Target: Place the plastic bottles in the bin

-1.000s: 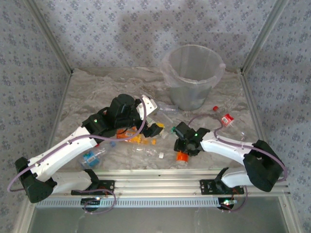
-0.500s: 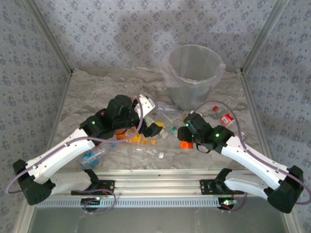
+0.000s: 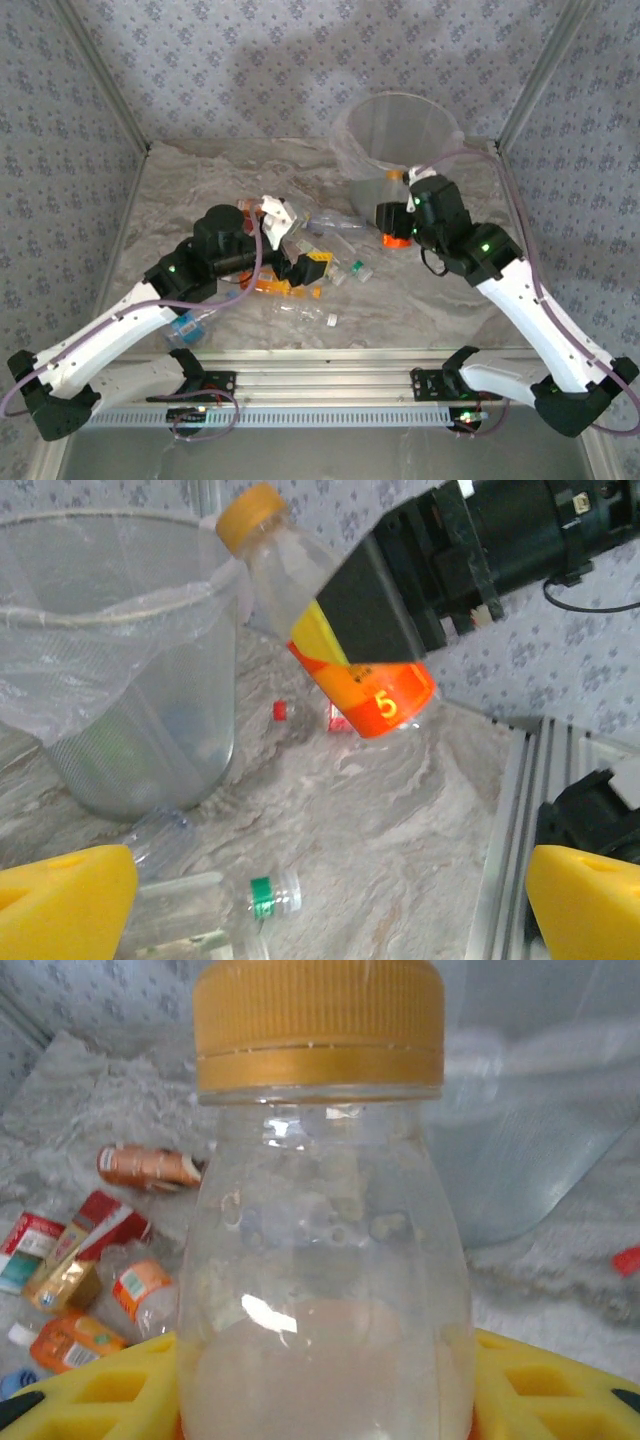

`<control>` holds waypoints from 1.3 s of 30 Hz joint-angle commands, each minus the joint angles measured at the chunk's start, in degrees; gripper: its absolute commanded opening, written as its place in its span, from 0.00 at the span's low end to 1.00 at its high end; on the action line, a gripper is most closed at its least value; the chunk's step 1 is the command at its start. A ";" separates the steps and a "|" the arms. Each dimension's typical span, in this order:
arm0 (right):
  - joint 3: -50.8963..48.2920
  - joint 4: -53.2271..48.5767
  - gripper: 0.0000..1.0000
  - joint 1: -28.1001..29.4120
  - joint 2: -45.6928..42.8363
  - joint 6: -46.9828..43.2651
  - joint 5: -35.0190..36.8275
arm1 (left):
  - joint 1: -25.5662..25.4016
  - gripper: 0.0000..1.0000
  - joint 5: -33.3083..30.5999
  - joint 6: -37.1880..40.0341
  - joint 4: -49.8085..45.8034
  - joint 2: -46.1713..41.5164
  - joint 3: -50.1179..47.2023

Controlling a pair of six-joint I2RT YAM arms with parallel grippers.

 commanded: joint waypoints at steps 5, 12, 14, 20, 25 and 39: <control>13.37 0.45 0.52 -8.97 7.32 -8.45 -6.47 | 5.53 1.00 11.94 -10.12 10.91 -2.44 -1.18; 28.68 -0.71 0.53 -14.82 19.41 -13.62 -10.43 | 6.68 1.00 14.46 -9.23 9.83 -2.62 -0.37; 33.16 -1.59 0.53 -16.11 23.21 -14.80 -11.40 | 6.75 1.00 14.90 -8.68 9.05 -2.28 0.12; 44.50 -4.77 0.53 -19.00 33.88 -18.03 -12.25 | 6.93 1.00 13.86 -6.03 7.18 -1.86 0.45; 51.36 -8.38 0.52 -21.48 42.21 -20.77 -13.42 | 6.91 1.00 13.69 -4.69 5.87 -1.49 0.90; 57.51 -16.44 0.51 -25.42 56.33 -24.99 -14.33 | 6.89 1.00 11.74 -3.53 2.76 1.13 2.15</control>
